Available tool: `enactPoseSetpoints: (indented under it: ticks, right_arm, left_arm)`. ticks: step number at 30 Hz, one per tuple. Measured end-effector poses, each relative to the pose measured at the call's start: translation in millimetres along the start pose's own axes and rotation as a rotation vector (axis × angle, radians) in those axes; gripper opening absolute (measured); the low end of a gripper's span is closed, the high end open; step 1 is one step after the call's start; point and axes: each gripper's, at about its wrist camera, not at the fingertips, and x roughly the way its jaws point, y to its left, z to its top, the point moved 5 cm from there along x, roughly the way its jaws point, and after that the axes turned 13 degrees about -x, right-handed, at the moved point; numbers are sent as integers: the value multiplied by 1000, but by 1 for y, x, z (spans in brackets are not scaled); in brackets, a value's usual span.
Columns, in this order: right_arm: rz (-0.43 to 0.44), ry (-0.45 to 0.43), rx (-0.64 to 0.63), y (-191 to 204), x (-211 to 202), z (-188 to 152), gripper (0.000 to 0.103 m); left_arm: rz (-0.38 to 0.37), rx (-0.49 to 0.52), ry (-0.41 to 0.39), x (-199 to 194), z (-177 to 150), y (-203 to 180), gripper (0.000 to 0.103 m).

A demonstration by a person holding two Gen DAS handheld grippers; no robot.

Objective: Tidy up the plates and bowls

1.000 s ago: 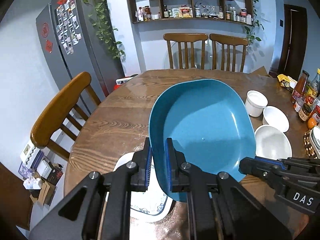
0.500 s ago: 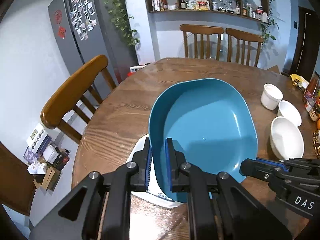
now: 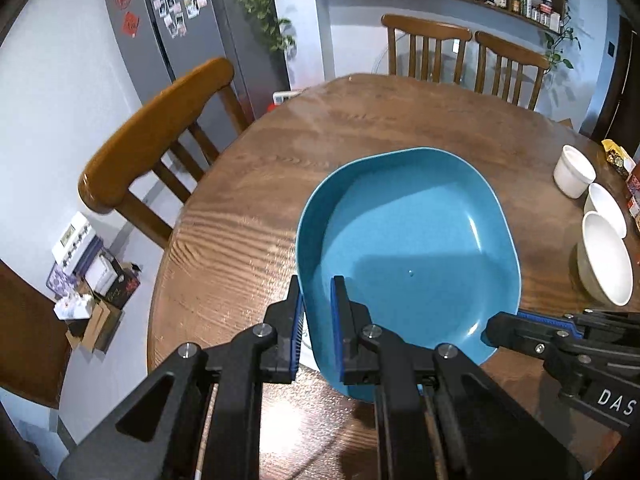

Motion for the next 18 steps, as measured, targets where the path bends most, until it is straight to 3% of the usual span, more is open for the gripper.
enactPoseSetpoints:
  ticks: [12, 18]
  right_arm:
    - [-5, 92, 34, -1, 41, -5, 11]
    - [-7, 108, 69, -5, 49, -6, 12]
  left_arm:
    - [2, -12, 108, 34, -10, 12, 11]
    - [1, 31, 140, 45, -11, 7, 11]
